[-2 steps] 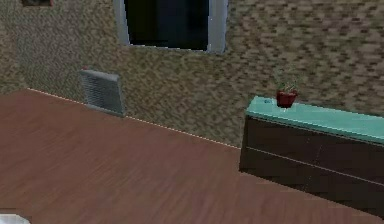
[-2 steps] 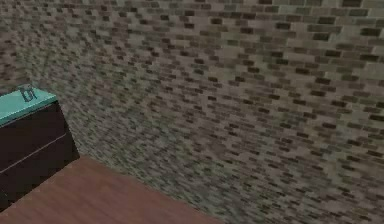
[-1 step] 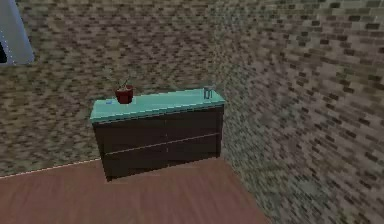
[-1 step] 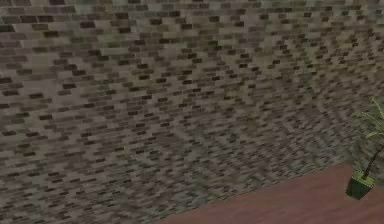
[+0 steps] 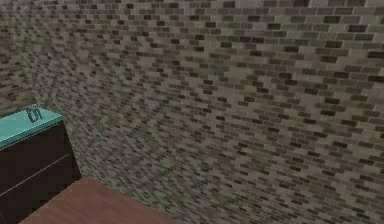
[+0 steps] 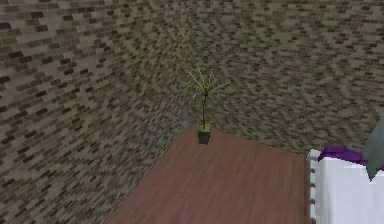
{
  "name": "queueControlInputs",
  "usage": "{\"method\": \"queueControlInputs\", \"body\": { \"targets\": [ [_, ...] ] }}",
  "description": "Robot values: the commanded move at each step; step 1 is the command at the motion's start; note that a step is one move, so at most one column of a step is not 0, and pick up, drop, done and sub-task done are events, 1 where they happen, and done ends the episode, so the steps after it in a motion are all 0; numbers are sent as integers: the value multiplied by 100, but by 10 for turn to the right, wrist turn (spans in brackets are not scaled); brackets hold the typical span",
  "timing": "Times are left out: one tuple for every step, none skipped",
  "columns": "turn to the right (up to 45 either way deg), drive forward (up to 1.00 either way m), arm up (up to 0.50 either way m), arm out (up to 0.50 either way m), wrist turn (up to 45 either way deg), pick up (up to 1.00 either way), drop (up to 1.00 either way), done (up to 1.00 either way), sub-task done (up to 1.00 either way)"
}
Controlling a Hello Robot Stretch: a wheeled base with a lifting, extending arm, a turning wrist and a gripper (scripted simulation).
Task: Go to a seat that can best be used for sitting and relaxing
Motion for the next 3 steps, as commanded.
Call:
{"method": "queueControlInputs", "body": {
  "targets": [
    [180,0,0,0,0,0,0,0,0],
    [0,25,0,0,0,0,0,0,0],
    [-450,0,0,0,0,0,0,0,0]
  ]
}}
